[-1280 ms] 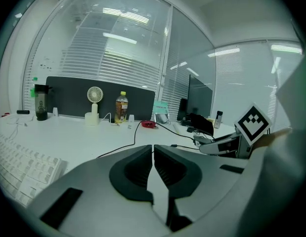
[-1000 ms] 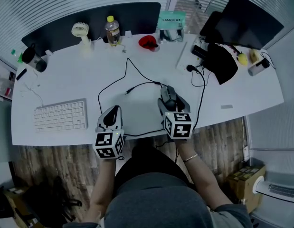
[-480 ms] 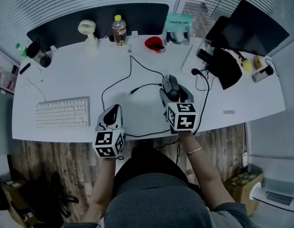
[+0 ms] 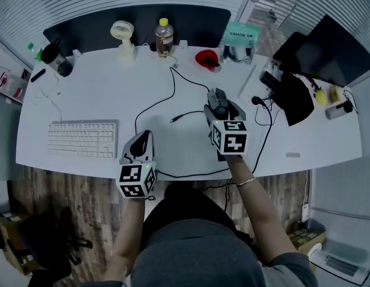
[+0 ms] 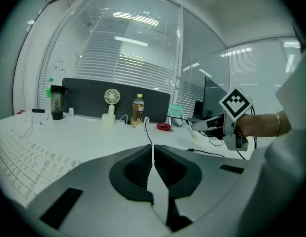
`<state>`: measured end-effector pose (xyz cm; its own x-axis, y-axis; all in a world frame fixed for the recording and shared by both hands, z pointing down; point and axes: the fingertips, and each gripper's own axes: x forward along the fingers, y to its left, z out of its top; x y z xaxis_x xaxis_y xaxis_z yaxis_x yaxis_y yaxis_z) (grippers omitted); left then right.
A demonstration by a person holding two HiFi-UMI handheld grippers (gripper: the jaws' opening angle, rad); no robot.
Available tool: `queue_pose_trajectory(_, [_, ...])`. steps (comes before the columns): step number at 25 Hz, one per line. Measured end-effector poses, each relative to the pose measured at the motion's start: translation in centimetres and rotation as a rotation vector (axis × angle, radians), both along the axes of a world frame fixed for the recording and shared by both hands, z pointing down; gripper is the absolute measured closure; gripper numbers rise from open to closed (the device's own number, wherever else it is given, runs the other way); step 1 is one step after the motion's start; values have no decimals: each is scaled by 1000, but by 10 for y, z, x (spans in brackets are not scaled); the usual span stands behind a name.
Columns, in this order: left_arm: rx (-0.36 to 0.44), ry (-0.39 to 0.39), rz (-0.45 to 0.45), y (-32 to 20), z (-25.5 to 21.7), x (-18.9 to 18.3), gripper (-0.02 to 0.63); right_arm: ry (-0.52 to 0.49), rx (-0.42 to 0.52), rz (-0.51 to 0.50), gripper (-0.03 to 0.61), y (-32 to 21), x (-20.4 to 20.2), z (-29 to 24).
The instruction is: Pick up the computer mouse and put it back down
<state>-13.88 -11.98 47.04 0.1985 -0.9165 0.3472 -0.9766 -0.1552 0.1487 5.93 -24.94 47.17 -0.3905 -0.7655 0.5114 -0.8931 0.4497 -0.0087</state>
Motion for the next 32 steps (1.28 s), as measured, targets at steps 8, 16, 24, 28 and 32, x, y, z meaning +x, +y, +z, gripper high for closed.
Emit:
queue_pose_trajectory(8, [-19,-4,-55,-8,5,-14,583,17,-34,-4,275,-43,-10,13])
queue_pose_trajectory(16, [-41,1,-101,-12,11,-19,583,26,-78,23,275,-82,-10,28])
queue_pose_trajectory(24, [-50,-4,-130,-15,15,-26,583,99,-128,1,275,-98,-17,59])
queue_pose_trajectory(28, [-54,-1,-142,-16,17,-29,583,123,-146,-30,276,-98,-25,73])
queue_pose_trajectory(32, [-62,1,-151,-16,20,-29,583,142,-162,-72,276,-96,-35,85])
